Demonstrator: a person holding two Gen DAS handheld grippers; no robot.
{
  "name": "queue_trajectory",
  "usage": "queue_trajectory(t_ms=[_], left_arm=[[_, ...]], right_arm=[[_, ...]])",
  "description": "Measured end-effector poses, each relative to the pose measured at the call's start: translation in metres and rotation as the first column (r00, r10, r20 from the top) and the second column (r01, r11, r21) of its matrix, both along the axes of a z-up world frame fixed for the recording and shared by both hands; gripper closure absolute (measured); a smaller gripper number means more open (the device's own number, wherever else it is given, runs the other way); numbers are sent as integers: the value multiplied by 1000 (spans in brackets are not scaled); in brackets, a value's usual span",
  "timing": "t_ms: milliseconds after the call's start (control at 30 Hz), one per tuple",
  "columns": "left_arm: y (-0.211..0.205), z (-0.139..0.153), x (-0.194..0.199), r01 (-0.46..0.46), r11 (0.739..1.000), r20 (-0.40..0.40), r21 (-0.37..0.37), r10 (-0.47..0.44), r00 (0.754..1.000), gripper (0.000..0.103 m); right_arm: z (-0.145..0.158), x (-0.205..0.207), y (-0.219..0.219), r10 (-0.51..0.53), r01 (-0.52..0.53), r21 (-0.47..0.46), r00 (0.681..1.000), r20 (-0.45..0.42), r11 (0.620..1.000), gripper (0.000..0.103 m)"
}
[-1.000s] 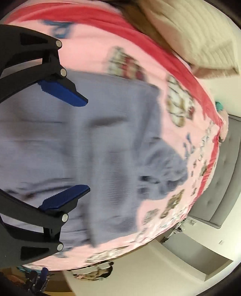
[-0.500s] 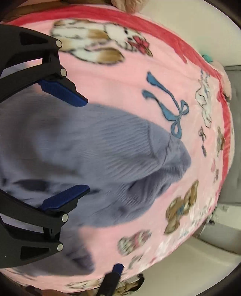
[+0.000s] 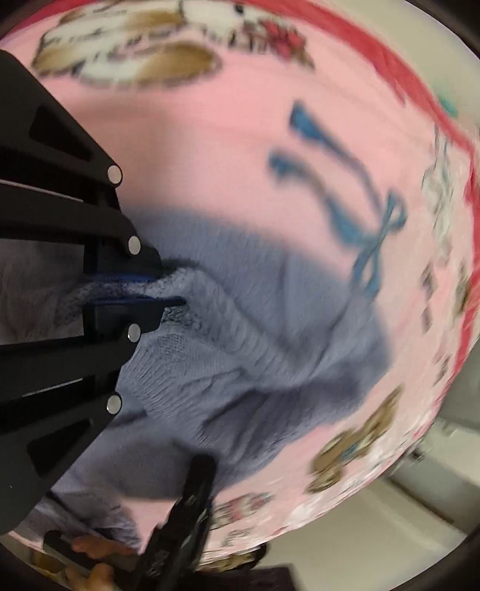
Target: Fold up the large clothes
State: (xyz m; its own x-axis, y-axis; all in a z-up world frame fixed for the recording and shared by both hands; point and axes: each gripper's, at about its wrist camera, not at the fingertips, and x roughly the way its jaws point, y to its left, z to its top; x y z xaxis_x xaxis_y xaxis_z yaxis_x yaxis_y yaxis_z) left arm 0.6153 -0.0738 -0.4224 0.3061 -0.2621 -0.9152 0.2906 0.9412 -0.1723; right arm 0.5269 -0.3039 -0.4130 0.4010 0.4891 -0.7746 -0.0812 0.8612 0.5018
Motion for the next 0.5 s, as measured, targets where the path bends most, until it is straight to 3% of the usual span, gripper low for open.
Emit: queue_trajectory(t_ms=[33,100,133,233,300,367,400,467,500], left_arm=[[11,8,3,-31,999,33,-17,32,999,97],[45,26,5,-93,992,124,-81,103,987,97],[58,26,8,-107,991,119,-85,117,986,97],[79,5,16,-154,988,59,-7,154,986,97],[90,-9,17,-193,981,10,-2,193,981,97],[96,-16,17,-221,974,-13,-44,221,975,96],[94,-15,16,-213,976,-3,-46,213,977,94],[87,-11,15,-143,990,23,-21,143,989,87],[86,-7,14,-94,995,35,-21,94,995,72]], right_arm=[[16,-5,3,11,-12,20,997,77,1000,97],[38,-14,2,4,-14,55,985,171,998,97],[43,-16,1,-11,-1,59,982,190,998,97],[23,-5,1,-13,19,-60,995,94,998,97],[-6,0,-4,-37,34,-169,999,-18,985,97],[-23,-3,-10,-49,36,-173,996,-71,984,97],[-23,-6,-12,-46,36,-160,997,-55,986,96],[-14,-10,-12,-33,30,-150,999,-15,988,84],[-10,-11,-13,-27,26,-143,1000,-4,989,70]])
